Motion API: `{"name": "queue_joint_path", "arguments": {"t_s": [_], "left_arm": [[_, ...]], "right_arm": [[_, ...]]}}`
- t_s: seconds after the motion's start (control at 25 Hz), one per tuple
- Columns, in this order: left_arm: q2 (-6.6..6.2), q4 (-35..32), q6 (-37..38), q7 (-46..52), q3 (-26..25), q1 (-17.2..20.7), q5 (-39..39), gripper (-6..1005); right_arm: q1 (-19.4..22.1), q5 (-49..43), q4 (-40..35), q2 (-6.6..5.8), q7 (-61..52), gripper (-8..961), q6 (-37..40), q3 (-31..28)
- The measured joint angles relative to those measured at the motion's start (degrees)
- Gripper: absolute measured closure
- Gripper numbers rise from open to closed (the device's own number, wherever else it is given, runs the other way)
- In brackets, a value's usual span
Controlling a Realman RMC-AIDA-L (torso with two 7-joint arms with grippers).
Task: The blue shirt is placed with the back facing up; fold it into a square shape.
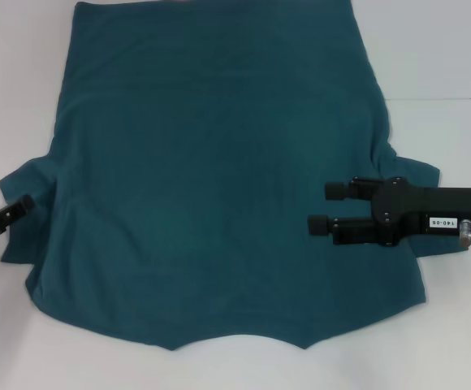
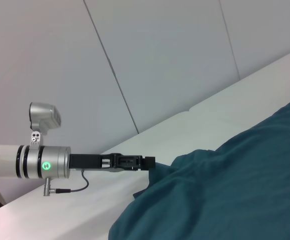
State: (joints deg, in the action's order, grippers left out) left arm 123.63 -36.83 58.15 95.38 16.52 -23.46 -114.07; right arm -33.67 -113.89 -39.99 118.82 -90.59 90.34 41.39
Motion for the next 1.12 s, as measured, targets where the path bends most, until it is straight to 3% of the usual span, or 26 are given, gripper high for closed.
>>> {"name": "queue_joint_path", "arguments": {"t_s": [0.52, 0.72, 0.96, 1.12], "left_arm": [[0.22, 1.09, -0.45, 0.34, 3.15, -0.89, -0.01, 171], [0.17, 1.03, -0.59, 0.14, 2.92, -1.12, 0.28, 236], [0.11, 0.96, -1.19, 0.33, 2.73, -1.23, 0.33, 452], [0.04, 0.94, -1.20, 0.35, 2.58, -1.24, 0.34, 539]], "right_arm": [[0.09, 0.06, 0.00, -0.15, -0.03, 57, 0.04, -0.42], [0.18, 0.08, 0.00, -0.17, 0.02, 58, 0.19, -0.52], [0.28, 0.08, 0.00, -0.10, 0.11, 58, 0.17, -0.53], [0.37, 0.25, 0.00, -0.03, 0.17, 59, 0.27, -0.53]]}}
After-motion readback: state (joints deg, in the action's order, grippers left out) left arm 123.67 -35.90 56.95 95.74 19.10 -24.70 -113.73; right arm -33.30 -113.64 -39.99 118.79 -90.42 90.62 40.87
